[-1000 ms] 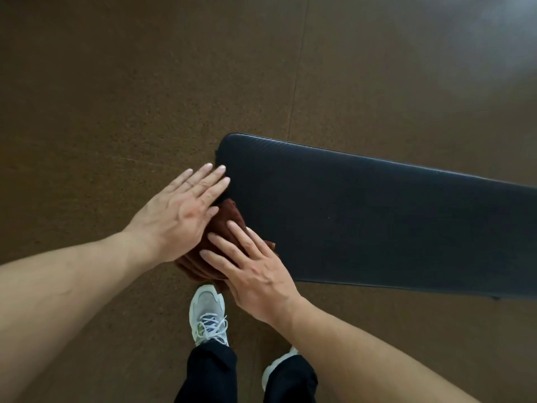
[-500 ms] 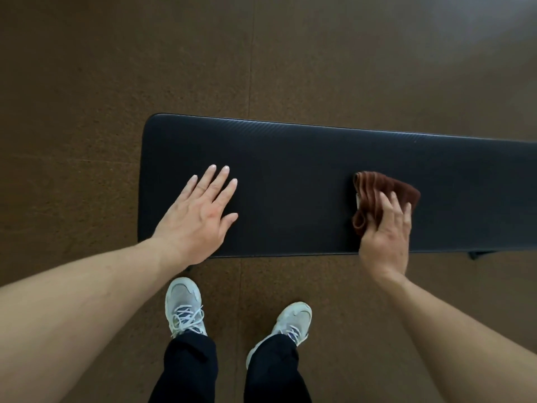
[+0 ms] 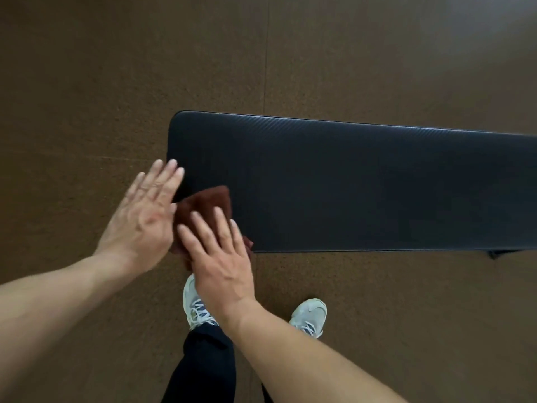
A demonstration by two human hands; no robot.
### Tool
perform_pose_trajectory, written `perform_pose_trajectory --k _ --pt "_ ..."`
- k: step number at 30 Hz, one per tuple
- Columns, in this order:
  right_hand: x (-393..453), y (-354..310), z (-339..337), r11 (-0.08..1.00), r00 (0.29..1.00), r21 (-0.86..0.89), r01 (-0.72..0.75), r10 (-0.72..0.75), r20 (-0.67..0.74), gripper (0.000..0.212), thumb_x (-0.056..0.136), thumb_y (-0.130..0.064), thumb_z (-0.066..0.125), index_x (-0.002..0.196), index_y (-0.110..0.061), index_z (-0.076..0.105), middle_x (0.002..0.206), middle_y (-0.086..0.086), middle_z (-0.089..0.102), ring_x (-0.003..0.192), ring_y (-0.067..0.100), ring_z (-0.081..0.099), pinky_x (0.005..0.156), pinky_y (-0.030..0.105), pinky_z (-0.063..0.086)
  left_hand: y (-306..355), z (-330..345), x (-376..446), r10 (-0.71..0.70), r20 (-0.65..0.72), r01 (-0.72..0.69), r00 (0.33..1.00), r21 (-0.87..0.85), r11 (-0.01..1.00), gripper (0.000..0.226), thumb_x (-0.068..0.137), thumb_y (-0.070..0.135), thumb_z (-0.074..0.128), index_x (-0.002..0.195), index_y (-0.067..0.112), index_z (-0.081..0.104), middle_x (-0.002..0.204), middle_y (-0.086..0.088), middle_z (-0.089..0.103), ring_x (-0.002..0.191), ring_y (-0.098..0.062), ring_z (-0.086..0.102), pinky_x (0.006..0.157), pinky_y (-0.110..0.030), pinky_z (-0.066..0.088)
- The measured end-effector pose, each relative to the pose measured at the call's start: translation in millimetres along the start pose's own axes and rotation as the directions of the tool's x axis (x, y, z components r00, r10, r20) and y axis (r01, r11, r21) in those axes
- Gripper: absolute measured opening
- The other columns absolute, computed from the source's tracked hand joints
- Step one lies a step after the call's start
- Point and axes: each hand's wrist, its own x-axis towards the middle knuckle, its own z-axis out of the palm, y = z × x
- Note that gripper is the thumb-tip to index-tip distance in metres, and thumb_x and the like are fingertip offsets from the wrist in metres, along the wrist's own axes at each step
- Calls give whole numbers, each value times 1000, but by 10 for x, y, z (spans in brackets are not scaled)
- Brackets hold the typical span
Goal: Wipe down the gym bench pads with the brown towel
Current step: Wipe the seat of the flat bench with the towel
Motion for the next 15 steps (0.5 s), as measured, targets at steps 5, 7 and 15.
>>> perform_pose_trajectory --k 5,7,15 --pt "336 263 -182 935 945 -165 314 -290 154 67 98 -24 49 162 -30 30 172 -1 22 161 32 5 129 49 7 -281 -172 89 -124 17 122 992 67 990 59 106 23 34 160 17 13 169 0 7 154 -6 -6 127 -35 1" --pt "329 566 -306 957 966 -142 254 -245 77 63 96 -21 47 158 -31 40 168 -3 33 160 30 15 129 48 12 -195 -148 168 -115 15 114 993 75 991 59 106 23 37 160 15 16 169 0 9 155 -8 -6 126 -34 -1" --pt "-180 2315 -1213 577 527 230 -784 814 -246 54 107 -24 50 159 -26 38 169 -1 31 159 30 14 129 45 14 427 259 283 -3 94 -1 996 44 999 65 104 44 33 160 16 14 169 -7 0 155 -18 -9 126 -36 -2"
